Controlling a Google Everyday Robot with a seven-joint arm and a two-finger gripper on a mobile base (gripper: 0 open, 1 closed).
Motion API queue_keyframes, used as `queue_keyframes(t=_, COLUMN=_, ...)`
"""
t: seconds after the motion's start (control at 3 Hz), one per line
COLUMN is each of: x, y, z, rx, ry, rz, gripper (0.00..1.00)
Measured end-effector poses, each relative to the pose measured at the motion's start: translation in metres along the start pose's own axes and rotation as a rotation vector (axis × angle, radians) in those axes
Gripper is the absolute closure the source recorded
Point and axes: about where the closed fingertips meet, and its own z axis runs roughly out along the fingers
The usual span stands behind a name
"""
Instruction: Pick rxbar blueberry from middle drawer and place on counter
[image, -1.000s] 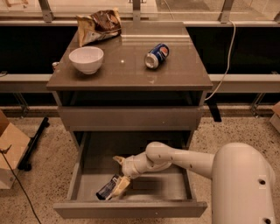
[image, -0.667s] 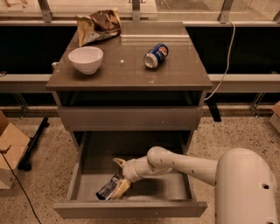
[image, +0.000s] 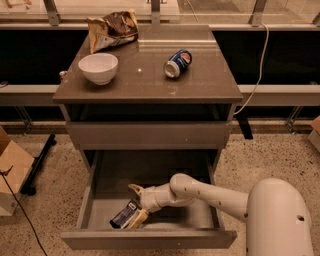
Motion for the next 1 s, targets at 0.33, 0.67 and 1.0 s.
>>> queue_keyframes(t=0.33, x=0.0034, y=0.0028, z=0.0030, rx=-0.003, ry=-0.031, rz=0.001, gripper=0.14)
queue_keyframes(t=0.67, x=0.0078, y=0.0065, z=0.0038, rx=-0.007, ry=-0.053, rz=0.013, gripper=0.38)
queue_keyframes(t=1.0, x=0.0106, y=0.0088, z=0.0027, rx=-0.009, ry=-0.067, rz=0.022, gripper=0.61)
